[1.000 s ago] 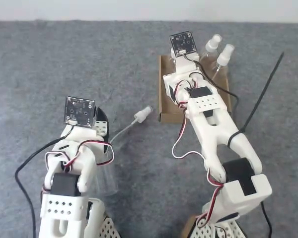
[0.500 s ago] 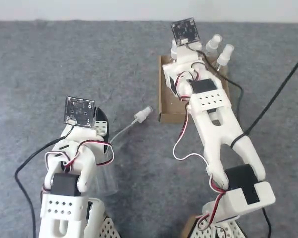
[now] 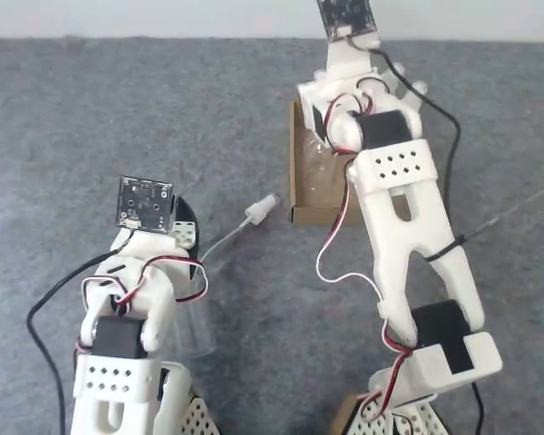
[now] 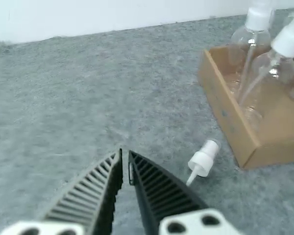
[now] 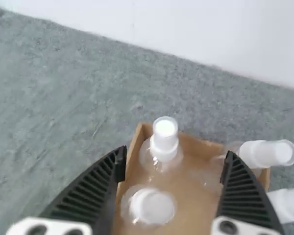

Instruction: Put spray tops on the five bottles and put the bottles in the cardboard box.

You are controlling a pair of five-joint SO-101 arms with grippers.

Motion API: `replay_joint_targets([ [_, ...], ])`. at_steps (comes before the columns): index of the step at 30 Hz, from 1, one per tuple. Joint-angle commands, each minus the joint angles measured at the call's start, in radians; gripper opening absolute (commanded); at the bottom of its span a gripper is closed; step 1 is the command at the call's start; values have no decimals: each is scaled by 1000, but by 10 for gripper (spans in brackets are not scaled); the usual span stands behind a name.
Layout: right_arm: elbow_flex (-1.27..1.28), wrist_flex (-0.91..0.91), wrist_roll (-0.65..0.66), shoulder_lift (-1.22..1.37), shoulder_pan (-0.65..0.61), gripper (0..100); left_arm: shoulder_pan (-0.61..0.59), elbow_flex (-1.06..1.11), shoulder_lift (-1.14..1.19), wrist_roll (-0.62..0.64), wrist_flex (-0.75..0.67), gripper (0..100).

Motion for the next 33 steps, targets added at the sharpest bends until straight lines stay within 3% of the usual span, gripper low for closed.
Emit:
replay_joint_targets([
  [1,-172,229,-8,-79,-50,257,-81,-199,49,-5,114,12],
  [9,-198,654,0,-79,-174,257,-253,-665,465,-133,453,18],
  [14,-193,800,-23,-71,-295,256,-420,-862,632,-192,526,114],
  [21,-146,725,-241,-65,-596,258,-729,-987,810,-347,457,137],
  [24,-17,599,-319,-71,-713,259,-833,-1026,898,-391,388,137],
  [28,152,397,-381,-76,-789,259,-919,-1082,1023,-423,313,137],
  [33,261,260,-562,-77,-848,259,-959,-1188,1172,-428,295,137],
])
